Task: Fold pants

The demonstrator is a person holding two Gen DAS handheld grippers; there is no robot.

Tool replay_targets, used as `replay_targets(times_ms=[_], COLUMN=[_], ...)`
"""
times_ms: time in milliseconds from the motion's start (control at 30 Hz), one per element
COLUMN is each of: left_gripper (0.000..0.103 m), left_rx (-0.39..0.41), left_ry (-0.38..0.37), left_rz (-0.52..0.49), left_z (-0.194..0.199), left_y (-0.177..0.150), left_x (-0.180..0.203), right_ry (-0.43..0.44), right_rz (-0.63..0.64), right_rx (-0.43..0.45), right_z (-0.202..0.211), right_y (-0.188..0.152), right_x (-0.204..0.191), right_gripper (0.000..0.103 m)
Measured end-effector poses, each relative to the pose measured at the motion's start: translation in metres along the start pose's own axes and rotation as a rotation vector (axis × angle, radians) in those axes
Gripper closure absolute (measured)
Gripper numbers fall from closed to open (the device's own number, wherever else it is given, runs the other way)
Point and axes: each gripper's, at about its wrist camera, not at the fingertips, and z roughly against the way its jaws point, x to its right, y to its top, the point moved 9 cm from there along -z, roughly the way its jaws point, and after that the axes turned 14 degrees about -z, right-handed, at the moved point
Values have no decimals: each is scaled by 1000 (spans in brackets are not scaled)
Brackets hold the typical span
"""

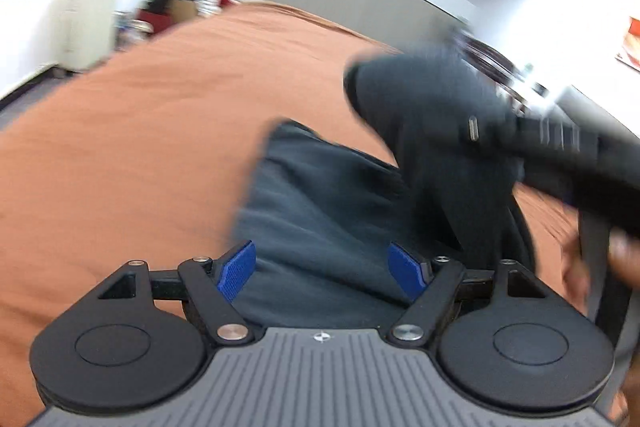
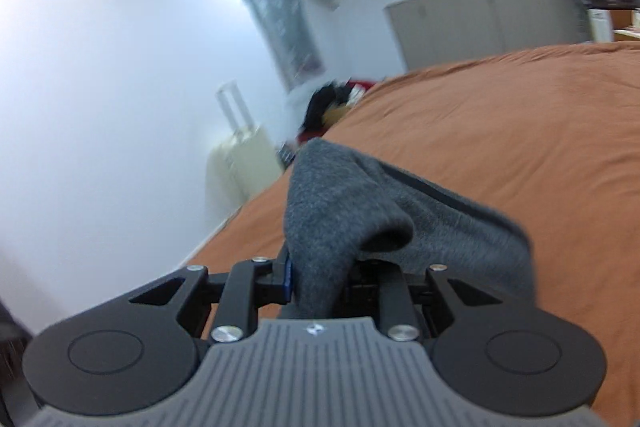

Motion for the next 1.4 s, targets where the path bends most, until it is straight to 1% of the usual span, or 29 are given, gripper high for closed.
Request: replay_targets(times_ms=[100,233,267,300,333,367,400,467,567,633,667,733,767,800,833,900,967,1033,1133,1167,1233,1367,1400], left_gripper=[15,15,15,15,15,15,15,15,15,14,14,13,13,13,13,13,13,13,13,14,14,14,14], left_rx=[20,36,39,43,51,59,64,76,99,106,112,110,105,97,84,50,30,7,-33,-41,-47,-70,-76], left_ry=[76,113,117,118,116,111,105,98,72,25,1,-52,-87,-104,-106,-93,-118,-123,-85,-82,-70,-61,-58], left_rz=[16,46,54,61,67,71,73,65,31,-1,-18,-61,-81,-99,-115,-130,-119,-119,-144,-148,-112,-75,-75], left_z=[9,15,16,13,13,9,7,12,12,10,7,0,-5,-8,-13,-25,-34,-40,-50,-51,-52,-57,-56], left_y=[5,11,12,15,18,20,24,30,50,69,71,82,86,87,86,80,71,62,51,48,46,41,40], left_x=[-32,-49,-52,-53,-54,-53,-53,-56,-47,-32,-23,-2,9,19,26,37,48,55,64,67,66,60,58], right_ry=[-5,-30,-35,-42,-40,-28,-30,-44,-25,0,26,91,88,79,57,-13,-115,-186,-276,-308,-354,-384,-389], right_rz=[41,112,137,148,143,154,189,252,261,300,324,359,370,364,336,276,266,249,222,221,217,204,209], right_rx=[-73,-126,-153,-181,-193,-201,-193,-169,-163,-151,-156,-187,-182,-151,-111,-32,47,112,153,170,179,162,168], right_z=[-28,-51,-56,-69,-70,-70,-68,-64,-53,-41,-29,-5,6,17,25,40,54,64,66,64,58,42,45], right_y=[-29,-63,-72,-73,-81,-89,-96,-105,-107,-104,-106,-116,-117,-112,-103,-81,-61,-45,-26,-19,-11,-6,-11], right_x=[-12,-19,-21,-14,-15,-19,-27,-34,-39,-47,-53,-64,-64,-61,-55,-36,-13,2,23,29,38,45,47], right_gripper=[85,83,74,62,54,41,35,31,31,31,31,34,39,40,40,40,39,39,40,40,39,40,39])
